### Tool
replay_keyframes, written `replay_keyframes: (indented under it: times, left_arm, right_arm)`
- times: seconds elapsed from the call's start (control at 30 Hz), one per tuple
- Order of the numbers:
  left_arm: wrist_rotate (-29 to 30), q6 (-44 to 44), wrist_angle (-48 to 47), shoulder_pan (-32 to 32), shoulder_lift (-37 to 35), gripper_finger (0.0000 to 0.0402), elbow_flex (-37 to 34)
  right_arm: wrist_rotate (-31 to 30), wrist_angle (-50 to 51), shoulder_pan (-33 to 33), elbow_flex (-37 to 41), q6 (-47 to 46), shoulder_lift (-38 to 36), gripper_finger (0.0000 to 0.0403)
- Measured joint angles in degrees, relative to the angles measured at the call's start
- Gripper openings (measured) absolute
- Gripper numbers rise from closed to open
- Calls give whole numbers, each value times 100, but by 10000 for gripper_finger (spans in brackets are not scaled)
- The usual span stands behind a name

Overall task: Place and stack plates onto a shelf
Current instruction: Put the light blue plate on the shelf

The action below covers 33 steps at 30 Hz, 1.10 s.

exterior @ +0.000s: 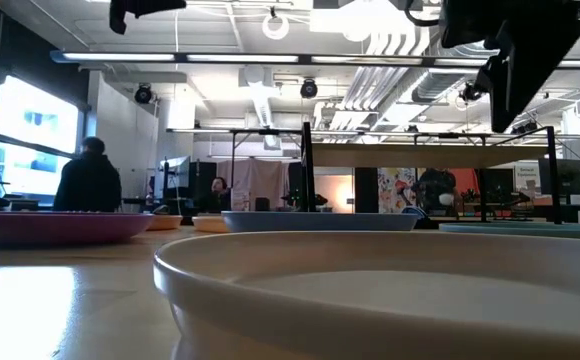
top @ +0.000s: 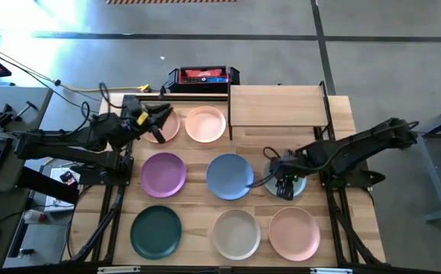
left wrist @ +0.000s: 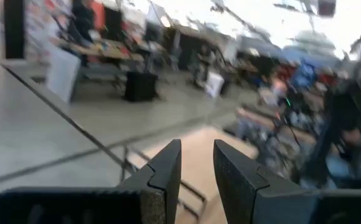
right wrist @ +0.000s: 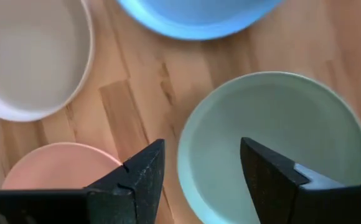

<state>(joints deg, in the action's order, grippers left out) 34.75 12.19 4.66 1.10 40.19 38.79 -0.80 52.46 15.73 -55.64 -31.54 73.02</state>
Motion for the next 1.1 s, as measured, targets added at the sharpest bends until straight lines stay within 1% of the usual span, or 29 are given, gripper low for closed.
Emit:
replay_keyframes:
  times: [0.13, 0.3, 0.4, 0.57, 0.7, 0.93, 1.1]
  left_arm:
    - [-580, 234, -604, -4, 118, 83, 0]
    - [-985, 542, -1242, -4, 298, 83, 0]
    - [-1030, 617, -1512, -4, 421, 83, 0]
    - [-1165, 722, -1612, 0, 600, 83, 0]
    - [-1319, 721, -1606, 0, 685, 83, 0]
    - [-1356, 721, -1601, 0, 694, 83, 0]
    - [-1356, 721, -1601, 0, 692, 83, 0]
  right_arm:
    - [-150, -306, 278, -2, 73, 345, 190]
    - [-239, -435, 579, -2, 21, 825, 190]
    - [-238, -459, 715, -2, -210, 1096, 190]
    - [-334, -495, 842, -2, -582, 1520, 190]
    - [-514, -494, 844, -2, -749, 1780, 190]
    - [-522, -499, 826, -2, -769, 2218, 190]
    - [-657, -495, 826, -2, -1108, 2535, 190]
